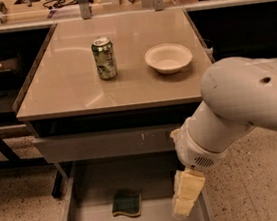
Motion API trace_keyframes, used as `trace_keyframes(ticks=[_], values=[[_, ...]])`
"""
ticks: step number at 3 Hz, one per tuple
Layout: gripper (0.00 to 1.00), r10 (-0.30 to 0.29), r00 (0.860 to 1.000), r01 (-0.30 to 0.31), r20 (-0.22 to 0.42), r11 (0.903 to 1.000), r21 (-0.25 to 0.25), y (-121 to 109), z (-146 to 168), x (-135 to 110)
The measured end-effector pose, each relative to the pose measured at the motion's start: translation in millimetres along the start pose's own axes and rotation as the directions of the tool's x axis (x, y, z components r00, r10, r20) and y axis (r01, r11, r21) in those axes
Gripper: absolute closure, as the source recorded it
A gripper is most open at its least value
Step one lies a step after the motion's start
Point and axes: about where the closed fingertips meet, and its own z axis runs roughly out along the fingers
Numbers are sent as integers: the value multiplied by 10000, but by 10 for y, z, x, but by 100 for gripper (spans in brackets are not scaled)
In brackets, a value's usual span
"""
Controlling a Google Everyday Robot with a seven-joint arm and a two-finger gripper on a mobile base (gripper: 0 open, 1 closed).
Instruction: Pick sponge from middle drawer and place on counter
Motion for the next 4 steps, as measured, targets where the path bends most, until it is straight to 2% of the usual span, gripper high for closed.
trace_keyframes(ticks=[1,2,3,4], values=[[0,150,9997,-156,211,9994,299,-236,461,-85],[0,325,9989,-337,340,9988,344,-563,1238,-108],[0,351,9988,-360,350,9990,251,-565,1293,-101],[0,178,9985,-179,524,9998,20,-506,1485,-132]])
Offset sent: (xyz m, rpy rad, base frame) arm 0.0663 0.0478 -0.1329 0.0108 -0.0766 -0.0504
